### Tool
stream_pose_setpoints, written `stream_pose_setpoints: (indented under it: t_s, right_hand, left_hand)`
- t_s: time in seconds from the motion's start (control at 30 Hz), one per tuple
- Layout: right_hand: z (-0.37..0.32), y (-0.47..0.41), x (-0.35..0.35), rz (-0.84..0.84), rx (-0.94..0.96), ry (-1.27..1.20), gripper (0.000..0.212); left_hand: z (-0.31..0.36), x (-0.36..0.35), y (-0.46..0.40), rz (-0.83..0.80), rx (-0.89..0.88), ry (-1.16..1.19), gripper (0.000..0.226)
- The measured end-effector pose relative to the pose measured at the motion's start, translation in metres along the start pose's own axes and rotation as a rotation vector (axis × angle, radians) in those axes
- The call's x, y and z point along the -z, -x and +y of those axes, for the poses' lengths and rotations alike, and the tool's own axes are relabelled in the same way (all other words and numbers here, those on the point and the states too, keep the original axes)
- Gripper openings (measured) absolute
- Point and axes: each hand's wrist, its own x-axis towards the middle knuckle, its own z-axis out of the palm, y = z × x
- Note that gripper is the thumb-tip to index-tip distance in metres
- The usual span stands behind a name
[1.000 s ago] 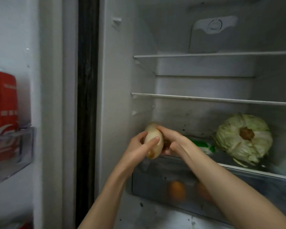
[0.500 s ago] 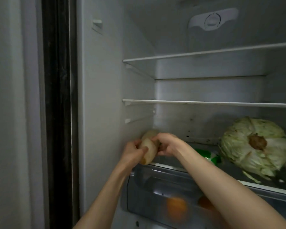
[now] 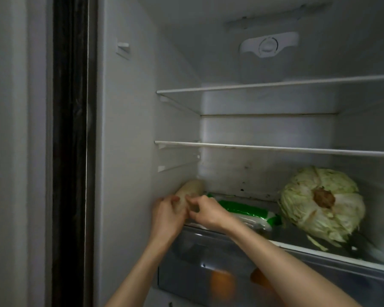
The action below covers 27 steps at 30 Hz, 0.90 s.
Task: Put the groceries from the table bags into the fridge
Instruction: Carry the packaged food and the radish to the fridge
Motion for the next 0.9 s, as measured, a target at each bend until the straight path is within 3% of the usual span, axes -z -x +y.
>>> stream_pose_setpoints:
  t_s: [0.33, 0.53, 0.7, 0.9]
  right_hand:
    - [0.005, -0.017, 0.003, -0.113, 0.006, 0.029, 0.056]
    - [-0.013, 0.025, -0.002, 0.005, 0.028, 0.091, 0.044]
    - [-0.024, 0.076, 0.001, 0.052, -0.088, 0.410, 0.058]
    - [-0.064, 0.167, -0.008, 0.219, -0.154, 0.548, 0.065]
  left_hand:
    - [-0.001, 0.017, 0.001, -0.071, -0.031, -0.231, 0.047]
    - [0.005, 0.036, 0.023, -0.096, -0.138, -0.287, 0.038]
    - [0.008, 0.063, 0.064, -0.100, -0.280, -0.383, 0.055]
    - [0.003, 0.105, 0.131, -0.189, -0.519, -0.520, 0.065]
